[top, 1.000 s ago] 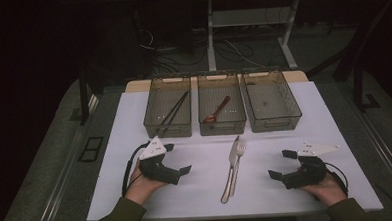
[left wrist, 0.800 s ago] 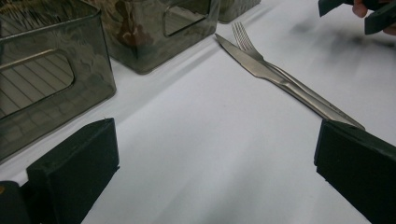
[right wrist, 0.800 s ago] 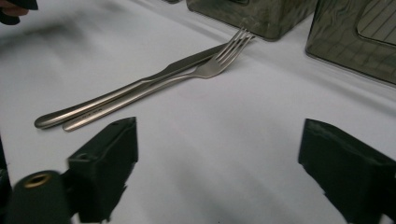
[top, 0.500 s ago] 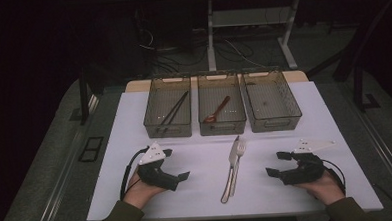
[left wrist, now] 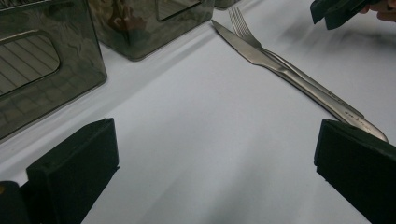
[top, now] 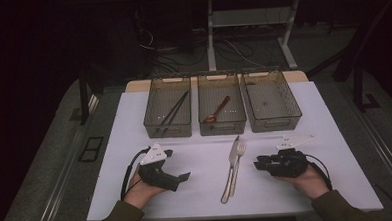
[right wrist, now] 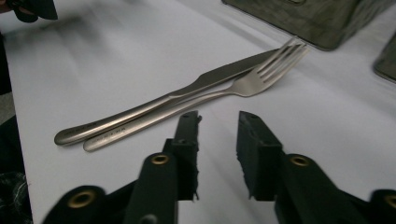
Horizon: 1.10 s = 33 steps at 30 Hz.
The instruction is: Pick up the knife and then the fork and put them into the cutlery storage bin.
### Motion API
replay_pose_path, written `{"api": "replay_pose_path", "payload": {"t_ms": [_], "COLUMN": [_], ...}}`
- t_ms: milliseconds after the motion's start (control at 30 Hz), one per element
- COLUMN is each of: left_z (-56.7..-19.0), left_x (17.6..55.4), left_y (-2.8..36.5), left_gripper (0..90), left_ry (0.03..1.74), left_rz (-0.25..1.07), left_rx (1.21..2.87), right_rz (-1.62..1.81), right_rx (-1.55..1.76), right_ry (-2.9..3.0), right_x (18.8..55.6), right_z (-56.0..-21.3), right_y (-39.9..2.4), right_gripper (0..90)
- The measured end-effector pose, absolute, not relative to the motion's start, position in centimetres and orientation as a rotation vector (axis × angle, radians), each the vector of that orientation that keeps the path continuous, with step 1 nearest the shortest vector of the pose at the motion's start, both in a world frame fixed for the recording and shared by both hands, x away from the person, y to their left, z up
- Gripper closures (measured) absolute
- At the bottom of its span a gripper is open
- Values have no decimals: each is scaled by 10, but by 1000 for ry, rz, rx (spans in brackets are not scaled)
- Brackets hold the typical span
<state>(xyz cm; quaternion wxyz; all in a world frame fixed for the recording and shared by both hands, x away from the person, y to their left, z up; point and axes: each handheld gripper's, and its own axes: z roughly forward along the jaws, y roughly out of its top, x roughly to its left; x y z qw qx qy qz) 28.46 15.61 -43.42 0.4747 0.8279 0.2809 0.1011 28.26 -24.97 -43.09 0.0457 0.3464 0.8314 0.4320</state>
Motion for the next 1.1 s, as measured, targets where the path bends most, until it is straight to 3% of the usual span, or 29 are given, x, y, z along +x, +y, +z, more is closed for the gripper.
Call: {"api": "replay_pose_path", "payload": {"t_ms": [267, 1100], "left_z": [-436, -436], "left_x": [286, 286], "left_y": [155, 155], "left_gripper": [0, 0], "left_ry": [686, 673], "left_rz": [248, 240], "left_rx": [2027, 2033], "right_rz": [1304, 1164], "right_rx": [960, 866], "right_ry": [2592, 2710], "right_x": [295, 309], "right_z": [-429, -445], "right_y": [-226, -178], "right_gripper": [882, 890]}}
